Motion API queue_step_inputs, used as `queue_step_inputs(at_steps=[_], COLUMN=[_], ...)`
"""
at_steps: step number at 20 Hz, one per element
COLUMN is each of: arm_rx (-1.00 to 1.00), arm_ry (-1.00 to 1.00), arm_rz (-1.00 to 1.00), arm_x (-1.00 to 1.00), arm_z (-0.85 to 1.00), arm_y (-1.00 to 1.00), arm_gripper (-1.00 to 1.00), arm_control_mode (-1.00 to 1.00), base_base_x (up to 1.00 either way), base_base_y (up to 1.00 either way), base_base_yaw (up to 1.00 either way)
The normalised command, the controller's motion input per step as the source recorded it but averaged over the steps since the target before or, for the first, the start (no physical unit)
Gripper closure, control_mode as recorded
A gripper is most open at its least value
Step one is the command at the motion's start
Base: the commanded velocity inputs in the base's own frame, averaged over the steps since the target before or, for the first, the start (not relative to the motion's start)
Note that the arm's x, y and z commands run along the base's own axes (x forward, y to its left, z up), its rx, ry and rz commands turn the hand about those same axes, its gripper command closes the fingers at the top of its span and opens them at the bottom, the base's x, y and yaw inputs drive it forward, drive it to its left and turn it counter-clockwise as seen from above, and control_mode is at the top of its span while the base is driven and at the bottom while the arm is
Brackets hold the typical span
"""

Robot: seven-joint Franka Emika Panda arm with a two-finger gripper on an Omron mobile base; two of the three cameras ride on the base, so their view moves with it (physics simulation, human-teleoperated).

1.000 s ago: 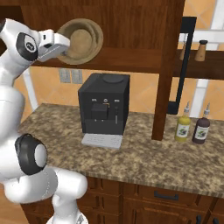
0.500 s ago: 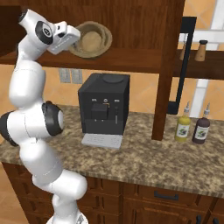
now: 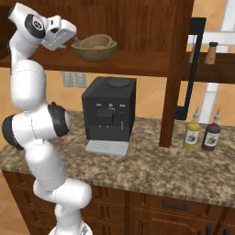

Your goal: Pick up the bowls on the counter and stack them on top of one another in the open cabinet. Place the smaller bowl on top of the larger bowl.

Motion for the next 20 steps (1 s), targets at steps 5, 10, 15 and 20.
queue_step_inputs(at_steps=[5,10,15,20], arm_rx=[0.00,0.00,0.02,0.18], arm_ry=[-0.53,-0.30,-0.12,-0.11], arm_rz=[0.00,0.00,0.00,-0.04], arm_x=[-1.00,-1.00,-1.00,-0.80], arm_z=[-0.71,-1.00,-1.00,-0.70], arm_y=[-0.05,-0.48,-0.91,-0.80], arm_gripper=[-1.00,-1.00,-1.00,-1.00], arm_control_mode=[-1.00,-1.00,-1.00,-1.00], base_base_x=[0.00,0.00,0.00,0.00], base_base_y=[0.00,0.00,0.00,0.00], base_base_yaw=[0.00,0.00,0.00,0.00])
